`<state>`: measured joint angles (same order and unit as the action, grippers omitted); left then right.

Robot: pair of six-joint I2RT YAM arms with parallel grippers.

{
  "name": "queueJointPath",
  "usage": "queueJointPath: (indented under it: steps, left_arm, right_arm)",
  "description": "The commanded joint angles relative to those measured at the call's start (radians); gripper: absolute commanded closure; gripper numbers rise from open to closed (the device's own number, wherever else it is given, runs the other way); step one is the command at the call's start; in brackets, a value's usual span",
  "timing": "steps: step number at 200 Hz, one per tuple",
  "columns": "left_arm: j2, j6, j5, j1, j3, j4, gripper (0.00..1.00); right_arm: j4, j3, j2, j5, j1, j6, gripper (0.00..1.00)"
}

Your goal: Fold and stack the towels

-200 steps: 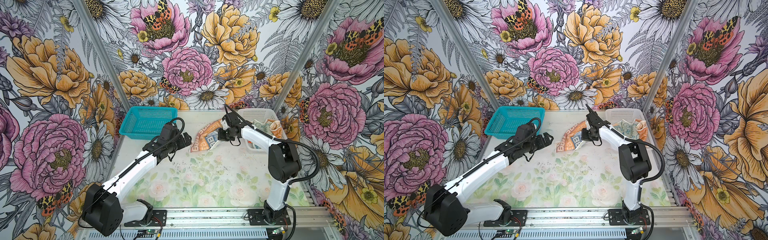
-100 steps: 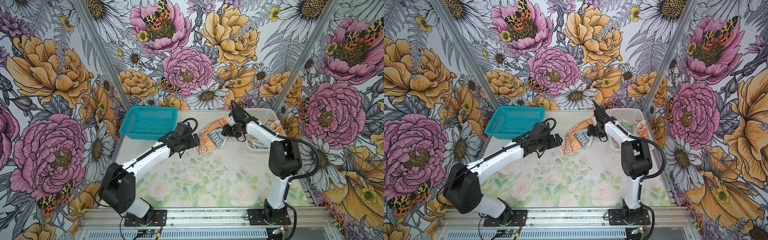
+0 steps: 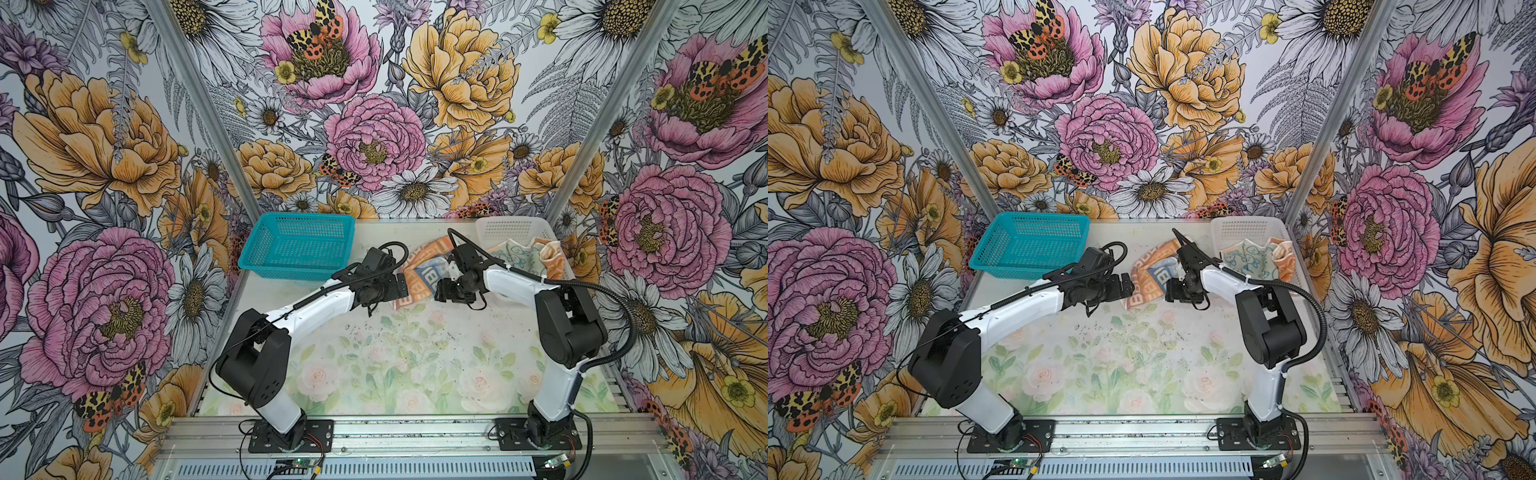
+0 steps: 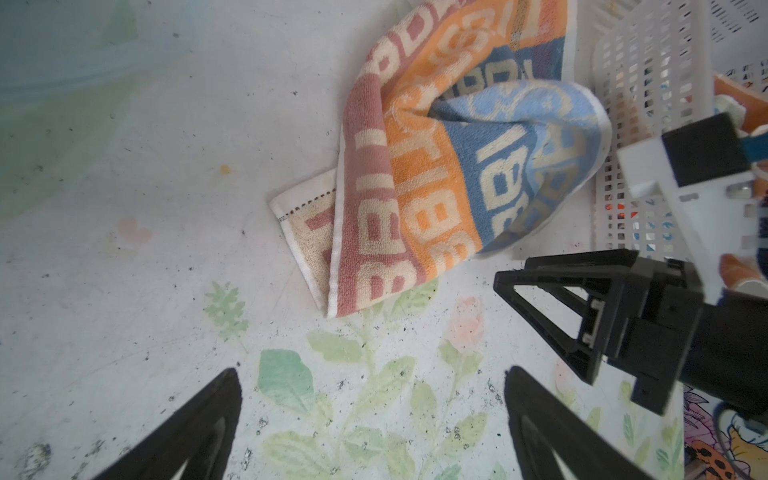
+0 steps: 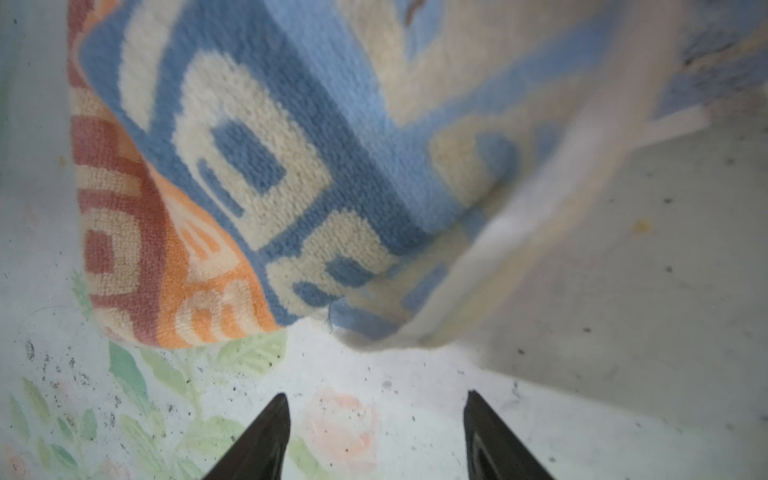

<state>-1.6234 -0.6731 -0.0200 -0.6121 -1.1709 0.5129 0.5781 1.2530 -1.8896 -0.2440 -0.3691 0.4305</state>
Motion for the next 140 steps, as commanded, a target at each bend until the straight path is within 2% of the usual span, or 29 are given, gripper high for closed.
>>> queueJointPath:
  steps: [1,23,42,53,64,71,105,140]
  left_arm:
    - [0.02,0.02,-0.028,0.001,-0.006,-0.001,0.01]
    - [0.034,0.021,-0.026,0.003,0.015,-0.001,0.01]
    - [0.04,0.023,-0.031,0.008,0.028,-0.002,0.01]
    - [0.045,0.023,-0.032,0.011,0.033,-0.001,0.01]
    - [0.05,0.024,-0.035,0.014,0.035,-0.001,0.01]
    - [0.052,0.027,-0.034,0.015,0.037,-0.001,0.01]
    - [0.059,0.04,-0.044,0.032,0.031,-0.001,0.01]
    - [0.075,0.052,-0.055,0.063,0.031,0.002,0.01]
  right_arm:
    - [-0.089,0.023,-0.04,-0.007,-0.004,0.05,0.33]
    - [-0.119,0.04,-0.075,-0.005,-0.007,0.076,0.42]
    - [-0.119,0.057,-0.077,0.017,-0.016,0.083,0.68]
    - [-0.115,0.063,-0.054,0.018,-0.025,0.083,0.78]
    - [-0.102,0.067,-0.017,0.008,-0.037,0.083,0.94]
    - [-0.084,0.07,0.014,0.004,-0.045,0.083,1.0]
    - [0.09,0.13,0.169,0.013,-0.115,0.024,1.0]
    - [0.255,0.271,0.278,-0.097,-0.168,-0.041,1.0]
